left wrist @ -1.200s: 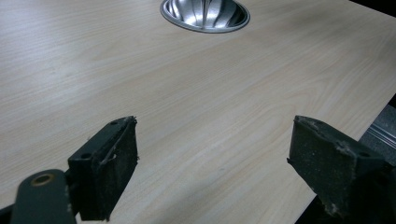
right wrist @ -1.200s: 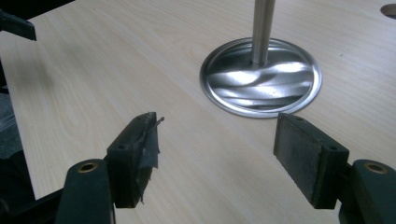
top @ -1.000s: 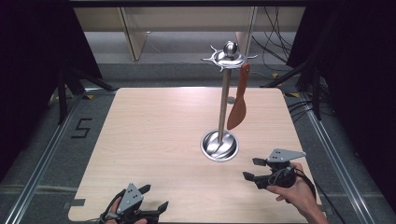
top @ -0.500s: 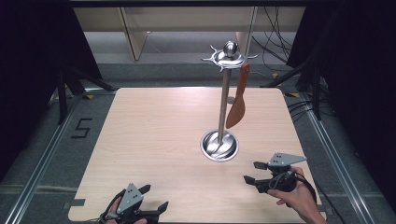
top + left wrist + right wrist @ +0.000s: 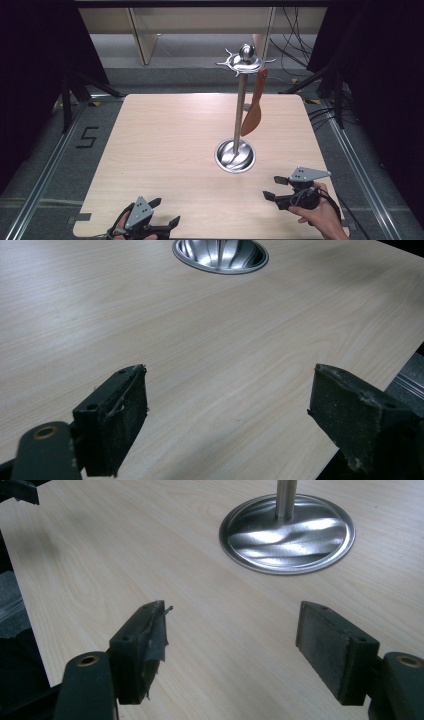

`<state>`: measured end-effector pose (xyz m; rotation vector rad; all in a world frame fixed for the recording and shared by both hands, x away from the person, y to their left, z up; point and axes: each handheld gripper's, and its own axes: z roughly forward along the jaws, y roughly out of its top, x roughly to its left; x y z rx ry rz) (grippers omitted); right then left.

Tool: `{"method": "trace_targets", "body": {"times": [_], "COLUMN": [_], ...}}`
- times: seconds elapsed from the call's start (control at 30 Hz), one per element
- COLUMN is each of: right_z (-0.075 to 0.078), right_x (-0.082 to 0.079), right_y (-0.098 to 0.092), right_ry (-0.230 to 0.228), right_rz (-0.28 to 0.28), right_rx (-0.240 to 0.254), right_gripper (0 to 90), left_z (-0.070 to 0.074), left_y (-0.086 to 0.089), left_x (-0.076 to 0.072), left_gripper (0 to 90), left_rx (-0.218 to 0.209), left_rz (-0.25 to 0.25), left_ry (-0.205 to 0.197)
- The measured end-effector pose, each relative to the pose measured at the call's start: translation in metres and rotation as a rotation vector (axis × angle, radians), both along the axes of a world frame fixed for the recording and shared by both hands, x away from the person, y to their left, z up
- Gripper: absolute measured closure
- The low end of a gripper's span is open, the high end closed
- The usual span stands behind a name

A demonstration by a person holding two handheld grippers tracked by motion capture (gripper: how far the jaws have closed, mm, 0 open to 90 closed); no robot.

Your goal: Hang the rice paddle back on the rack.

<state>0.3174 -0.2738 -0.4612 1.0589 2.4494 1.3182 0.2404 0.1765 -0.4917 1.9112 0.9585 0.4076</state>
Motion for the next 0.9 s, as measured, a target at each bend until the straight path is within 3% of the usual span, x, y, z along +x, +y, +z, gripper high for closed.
{"method": "trace_targets", "body": {"times": [0.03,0.07,0.1,0.13,0.17,0.2,0.27,0.3,0.37,0.4,0.43,0.5,0.6,0.63,0.7,0.73,0.77,0.8,0.9], "right_z": [-0.001,-0.001,-0.002,-0.002,-0.002,-0.003,-0.004,-0.004,-0.004,-0.005,-0.005,-0.005,-0.006,-0.006,-0.007,-0.007,-0.007,-0.008,-0.008], "right_x": [0.000,0.000,-0.002,-0.003,-0.001,-0.003,-0.002,-0.005,-0.005,-0.004,-0.005,-0.007,-0.006,-0.010,-0.008,-0.008,-0.012,-0.010,-0.013], "right_y": [0.000,-0.001,0.000,-0.001,-0.003,-0.001,-0.004,-0.003,-0.003,-0.004,-0.004,-0.004,-0.005,-0.004,-0.006,-0.006,-0.004,-0.006,-0.005], "right_ry": [-0.004,-0.019,0.008,0.007,-0.033,-0.009,-0.023,0.012,0.009,-0.032,-0.040,0.005,-0.033,0.000,-0.020,-0.009,0.008,-0.034,-0.030], "right_rz": [0.000,0.013,0.008,-0.006,0.006,-0.010,0.006,-0.005,0.001,0.005,0.004,0.000,0.011,-0.012,0.021,0.042,-0.009,0.010,0.004], "right_rx": [0.011,-0.009,0.011,-0.003,-0.026,-0.003,-0.021,-0.008,-0.009,-0.018,-0.019,0.001,-0.024,-0.015,-0.023,-0.021,-0.023,-0.045,-0.044], "right_gripper": [29.1,28.9,29.0,28.9,28.8,28.8,28.6,28.6,28.5,28.5,28.5,28.2,27.9,27.7,26.9,26.7,26.4,25.5,23.7], "left_z": [-0.001,-0.001,0.000,0.000,0.000,0.000,-0.001,-0.001,0.000,0.000,-0.001,0.000,-0.001,-0.001,-0.001,-0.001,-0.001,-0.001,0.000], "left_y": [-0.002,-0.003,-0.002,-0.002,-0.002,-0.002,-0.002,-0.002,-0.002,-0.002,-0.002,-0.002,-0.002,-0.003,-0.004,-0.004,-0.003,-0.003,-0.002], "left_x": [0.000,0.000,0.000,-0.001,0.000,0.000,0.000,0.000,-0.001,0.000,0.000,0.000,0.000,0.000,0.000,-0.001,-0.001,0.000,-0.001], "left_gripper": [14.9,14.9,14.9,14.9,14.9,14.9,14.9,14.8,14.8,14.8,14.8,14.8,14.8,14.7,14.8,14.7,14.7,14.7,14.7], "left_rx": [-0.037,-0.046,-0.022,-0.020,-0.019,-0.020,-0.025,-0.019,-0.020,-0.023,-0.024,-0.018,-0.027,-0.032,-0.047,-0.042,-0.037,-0.039,-0.042], "left_rz": [0.004,0.007,0.005,0.006,0.006,0.007,0.006,0.005,0.006,0.005,0.004,0.006,0.004,0.005,0.006,0.010,0.009,0.008,0.003], "left_ry": [0.001,-0.001,0.003,0.003,0.001,0.001,0.001,0.000,0.001,0.000,0.000,-0.001,-0.001,-0.001,-0.003,-0.001,-0.001,-0.002,-0.008]}}
